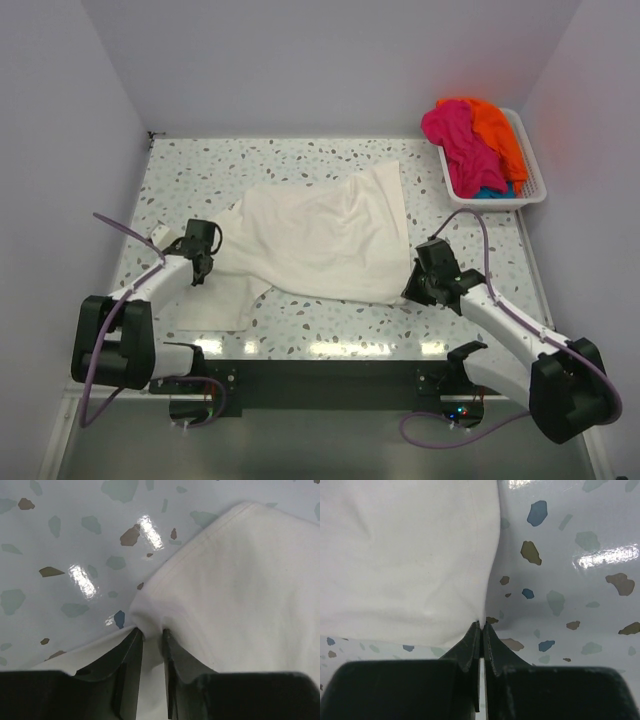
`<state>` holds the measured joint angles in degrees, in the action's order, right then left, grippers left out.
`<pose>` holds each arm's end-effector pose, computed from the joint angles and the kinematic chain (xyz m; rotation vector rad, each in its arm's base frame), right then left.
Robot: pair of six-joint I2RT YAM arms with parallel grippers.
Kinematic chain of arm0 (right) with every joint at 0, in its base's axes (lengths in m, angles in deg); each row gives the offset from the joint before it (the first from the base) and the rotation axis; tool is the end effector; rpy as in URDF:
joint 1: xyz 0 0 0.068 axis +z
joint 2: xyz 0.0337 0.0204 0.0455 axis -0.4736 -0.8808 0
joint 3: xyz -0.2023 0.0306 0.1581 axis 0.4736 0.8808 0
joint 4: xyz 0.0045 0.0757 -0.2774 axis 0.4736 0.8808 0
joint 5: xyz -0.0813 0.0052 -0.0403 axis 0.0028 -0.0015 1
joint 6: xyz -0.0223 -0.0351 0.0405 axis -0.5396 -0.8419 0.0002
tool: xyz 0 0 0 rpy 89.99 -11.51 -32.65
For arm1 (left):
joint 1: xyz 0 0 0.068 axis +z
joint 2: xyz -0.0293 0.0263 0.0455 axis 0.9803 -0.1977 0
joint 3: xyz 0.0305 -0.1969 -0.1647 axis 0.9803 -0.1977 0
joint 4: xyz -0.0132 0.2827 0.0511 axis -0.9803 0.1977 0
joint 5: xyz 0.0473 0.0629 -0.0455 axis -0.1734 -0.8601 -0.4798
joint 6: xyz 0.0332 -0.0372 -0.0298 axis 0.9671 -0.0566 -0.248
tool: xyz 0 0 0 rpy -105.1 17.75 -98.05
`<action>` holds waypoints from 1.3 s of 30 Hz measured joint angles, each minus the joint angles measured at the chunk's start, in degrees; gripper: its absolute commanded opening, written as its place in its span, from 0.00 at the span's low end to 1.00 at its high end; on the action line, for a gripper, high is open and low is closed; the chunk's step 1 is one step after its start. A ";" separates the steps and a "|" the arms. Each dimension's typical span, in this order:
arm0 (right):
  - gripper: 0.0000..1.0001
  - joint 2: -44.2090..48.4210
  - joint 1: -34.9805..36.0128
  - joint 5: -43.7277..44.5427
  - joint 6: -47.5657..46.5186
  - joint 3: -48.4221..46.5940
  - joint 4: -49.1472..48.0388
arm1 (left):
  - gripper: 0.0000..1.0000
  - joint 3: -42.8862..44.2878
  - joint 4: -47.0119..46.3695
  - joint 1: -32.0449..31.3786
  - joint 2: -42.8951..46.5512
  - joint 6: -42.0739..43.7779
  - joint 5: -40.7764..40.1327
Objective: Fold and stack the t-shirts
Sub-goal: Flatten the tshirt out
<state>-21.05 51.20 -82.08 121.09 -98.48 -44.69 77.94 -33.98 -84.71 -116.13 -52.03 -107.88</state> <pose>0.2054 0.0840 0.1408 0.4744 2.5772 0.3390 0.2477 -0.0029 0.1257 -1.3135 2.0649 0.3177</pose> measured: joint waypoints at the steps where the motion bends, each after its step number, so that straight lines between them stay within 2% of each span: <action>1: 0.00 0.15 0.00 0.02 0.00 0.00 0.02 | 0.21 0.00 -0.44 0.13 -0.35 0.20 0.20; 2: 0.00 0.22 0.00 0.04 0.00 0.00 0.02 | 0.09 0.00 -0.74 0.22 -0.55 0.39 0.37; 4: 0.00 0.55 0.00 0.09 -0.02 0.00 0.11 | 0.00 0.00 -1.16 0.33 -0.57 0.79 1.01; 8: 0.00 2.34 0.00 0.42 -0.35 -0.26 0.94 | 0.00 0.09 -0.52 0.46 0.52 1.66 2.62; 13: 0.00 5.46 0.00 0.55 -1.01 -4.57 4.50 | 0.00 3.50 4.04 0.48 8.37 3.82 4.31; 23: 0.00 11.91 0.04 2.99 -4.26 -24.87 12.96 | 0.00 22.18 10.88 0.48 29.73 13.57 6.93; 26: 0.00 12.17 0.04 4.07 -5.64 -32.83 15.54 | 0.00 28.92 12.90 0.48 32.46 16.20 7.63; 33: 0.00 4.20 0.04 5.51 -9.84 -55.60 17.42 | 0.00 45.42 11.98 0.48 28.46 19.96 9.84; 36: 0.00 -4.39 -0.68 5.75 -12.41 -66.07 16.00 | 0.00 50.07 9.44 0.48 22.45 20.98 10.60; 39: 0.00 -13.73 -4.92 1.07 -13.66 -72.63 11.96 | 0.00 52.96 5.35 0.48 14.62 21.53 11.67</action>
<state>-34.78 46.29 -81.01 107.43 -171.11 -32.73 130.90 -28.62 -84.23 -101.51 -30.50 -96.21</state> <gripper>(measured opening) 0.014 0.019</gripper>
